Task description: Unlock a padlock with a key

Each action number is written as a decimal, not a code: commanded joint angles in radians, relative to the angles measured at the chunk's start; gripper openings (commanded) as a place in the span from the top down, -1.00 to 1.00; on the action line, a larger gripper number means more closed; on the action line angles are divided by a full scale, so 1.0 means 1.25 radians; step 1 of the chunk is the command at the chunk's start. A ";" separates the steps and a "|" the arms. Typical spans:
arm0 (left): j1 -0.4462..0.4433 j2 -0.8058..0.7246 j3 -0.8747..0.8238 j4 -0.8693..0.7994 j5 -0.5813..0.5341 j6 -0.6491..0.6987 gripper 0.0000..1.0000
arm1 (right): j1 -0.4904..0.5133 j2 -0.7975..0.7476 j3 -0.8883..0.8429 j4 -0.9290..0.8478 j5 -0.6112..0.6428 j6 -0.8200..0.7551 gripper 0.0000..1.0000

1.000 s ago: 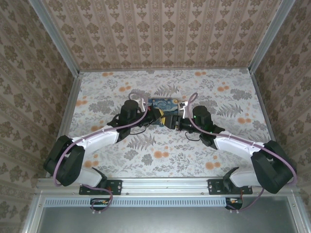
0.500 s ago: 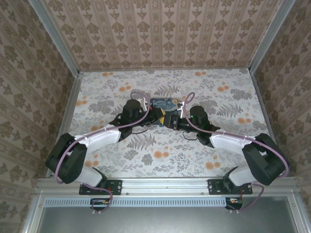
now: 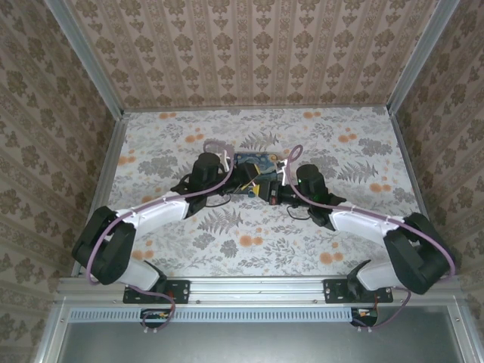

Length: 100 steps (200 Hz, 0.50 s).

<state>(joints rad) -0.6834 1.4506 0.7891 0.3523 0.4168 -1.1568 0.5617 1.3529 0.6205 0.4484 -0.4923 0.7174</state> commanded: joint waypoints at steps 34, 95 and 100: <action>0.045 -0.107 0.073 -0.270 0.020 0.040 -0.41 | 0.040 -0.117 0.061 -0.303 0.217 -0.317 1.00; 0.034 -0.107 0.103 -0.379 0.050 -0.050 -0.41 | 0.234 -0.106 0.070 -0.272 0.607 -0.563 1.00; 0.032 -0.105 0.106 -0.385 0.048 -0.054 -0.41 | 0.248 -0.101 0.071 -0.264 0.631 -0.579 1.00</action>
<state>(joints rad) -0.6300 1.3243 0.8860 -0.0319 0.4557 -1.1774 0.8093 1.2156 0.6853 0.1013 0.0414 0.1719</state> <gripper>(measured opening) 0.708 0.067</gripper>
